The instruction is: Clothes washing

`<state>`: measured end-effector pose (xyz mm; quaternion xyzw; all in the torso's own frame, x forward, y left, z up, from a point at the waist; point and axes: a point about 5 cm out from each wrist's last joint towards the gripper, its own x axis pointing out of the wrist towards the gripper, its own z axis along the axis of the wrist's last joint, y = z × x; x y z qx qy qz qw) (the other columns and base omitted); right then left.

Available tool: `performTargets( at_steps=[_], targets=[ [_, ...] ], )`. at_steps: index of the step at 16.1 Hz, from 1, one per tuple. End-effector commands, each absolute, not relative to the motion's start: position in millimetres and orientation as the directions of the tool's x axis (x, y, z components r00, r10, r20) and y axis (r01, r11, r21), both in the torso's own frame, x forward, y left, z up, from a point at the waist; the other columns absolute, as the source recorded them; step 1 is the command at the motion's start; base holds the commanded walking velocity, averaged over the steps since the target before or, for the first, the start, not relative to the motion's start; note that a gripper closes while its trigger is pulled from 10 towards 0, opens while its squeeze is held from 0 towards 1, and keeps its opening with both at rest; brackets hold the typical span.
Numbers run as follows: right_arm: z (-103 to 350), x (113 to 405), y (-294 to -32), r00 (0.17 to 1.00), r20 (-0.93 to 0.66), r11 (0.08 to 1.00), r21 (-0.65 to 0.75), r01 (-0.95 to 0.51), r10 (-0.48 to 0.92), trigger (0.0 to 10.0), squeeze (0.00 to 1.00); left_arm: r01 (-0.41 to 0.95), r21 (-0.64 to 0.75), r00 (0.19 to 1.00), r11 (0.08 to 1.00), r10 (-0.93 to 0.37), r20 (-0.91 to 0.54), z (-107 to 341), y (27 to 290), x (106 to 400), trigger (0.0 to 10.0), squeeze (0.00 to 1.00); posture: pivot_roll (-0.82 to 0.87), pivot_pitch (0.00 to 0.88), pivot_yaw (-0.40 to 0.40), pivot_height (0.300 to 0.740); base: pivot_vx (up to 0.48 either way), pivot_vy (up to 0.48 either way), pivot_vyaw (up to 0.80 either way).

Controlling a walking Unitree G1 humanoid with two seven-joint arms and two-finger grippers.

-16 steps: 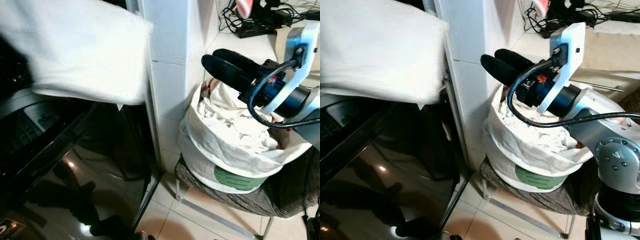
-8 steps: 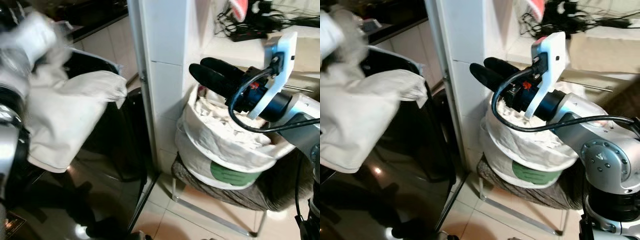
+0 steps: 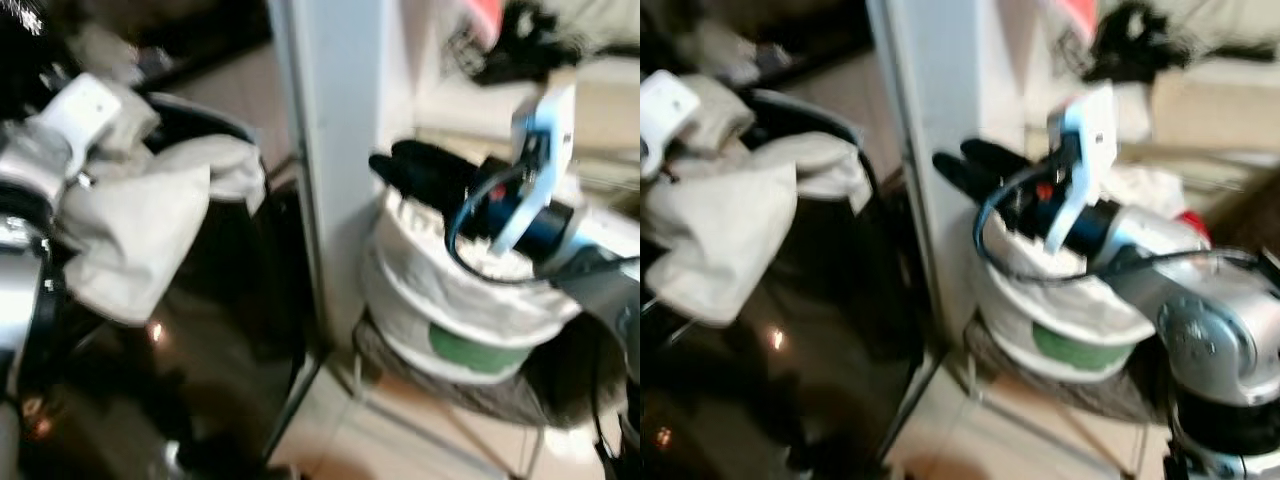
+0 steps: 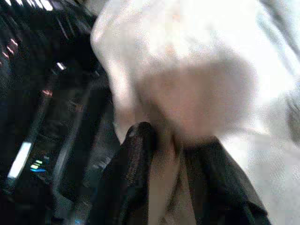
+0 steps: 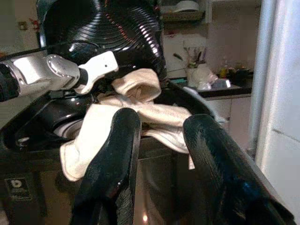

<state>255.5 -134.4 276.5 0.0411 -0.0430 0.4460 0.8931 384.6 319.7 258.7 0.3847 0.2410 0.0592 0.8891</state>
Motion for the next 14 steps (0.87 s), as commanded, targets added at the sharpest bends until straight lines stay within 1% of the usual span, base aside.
performTargets(
  at_steps=[1, 2, 5, 8, 9, 10, 11, 12, 13, 14],
  targets=[
    [278, 254, -131, 0.585, 0.107, 0.586, 0.030, -0.810, 0.804, 10.0, 0.00, 0.086, 0.695, 0.877, 0.713, 0.278, -0.393, 261, 321, 384, 10.0, 1.00, -0.08, 0.000, 0.122, 0.740, 0.000, 0.000, 0.00],
    [277, 255, -131, 0.588, 0.106, 0.588, 0.031, -0.808, 0.802, 10.0, 0.00, 0.104, 0.667, 0.880, 0.737, 0.244, -0.408, 263, 322, 382, 10.0, 1.00, -0.08, 0.000, 0.122, 0.740, 0.000, 0.000, 0.00],
    [279, 255, -135, 0.593, 0.109, 0.594, 0.035, -0.804, 0.797, 10.0, 0.00, 0.122, 0.650, 0.886, 0.750, 0.213, -0.412, 273, 328, 379, 10.0, 1.00, -0.08, 0.000, 0.122, 0.740, 0.000, 0.000, 0.00],
    [280, 256, -138, 0.606, 0.109, 0.606, 0.030, -0.795, 0.788, 10.0, 0.00, 0.109, 0.657, 0.920, 0.746, 0.175, -0.351, 294, 329, 378, 10.0, 1.00, -0.07, 0.000, 0.124, 0.740, 0.000, 0.000, 0.00],
    [280, 257, -139, 0.618, 0.113, 0.619, 0.029, -0.785, 0.778, 10.0, 0.00, 0.071, 0.620, 0.952, 0.782, 0.132, -0.275, 306, 323, 380, 10.0, 0.15, -0.07, 0.000, 0.124, 0.740, 0.000, 0.000, 0.00],
    [281, 261, -141, 0.658, 0.121, 0.661, 0.025, -0.750, 0.743, 10.0, 0.00, 0.089, 0.469, 0.990, 0.879, -0.025, -0.141, 315, 298, 387, 10.0, 0.00, -0.07, 0.000, 0.123, 0.740, 0.000, 0.000, 0.00],
    [277, 267, -143, 0.711, 0.104, 0.714, 0.014, -0.700, 0.695, 10.0, 0.00, 0.176, 0.345, 0.984, 0.922, -0.163, -0.067, 308, 271, 391, 10.0, 0.00, -0.07, 0.000, 0.124, 0.740, 0.000, 0.000, 0.00],
    [269, 274, -145, 0.775, 0.073, 0.777, 0.001, -0.629, 0.627, 10.0, 0.00, 0.248, 0.257, 0.966, 0.934, -0.258, 0.005, 294, 246, 391, 10.0, 0.00, -0.07, 0.000, 0.125, 0.740, 0.000, 0.000, 0.00],
    [267, 277, -145, 0.794, 0.063, 0.796, -0.004, -0.605, 0.604, 10.0, 0.00, 0.268, 0.242, 0.958, 0.932, -0.284, 0.033, 289, 239, 390, 10.0, 0.00, -0.07, 0.000, 0.125, 0.740, 0.000, 0.000, 0.00],
    [263, 279, -148, 0.833, 0.057, 0.834, -0.002, -0.551, 0.550, 10.0, 0.00, 0.276, 0.140, 0.940, 0.951, -0.297, 0.165, 277, 214, 386, 10.0, 0.00, -0.08, 0.000, 0.125, 0.740, 0.000, 0.000, 0.00]
  ],
)
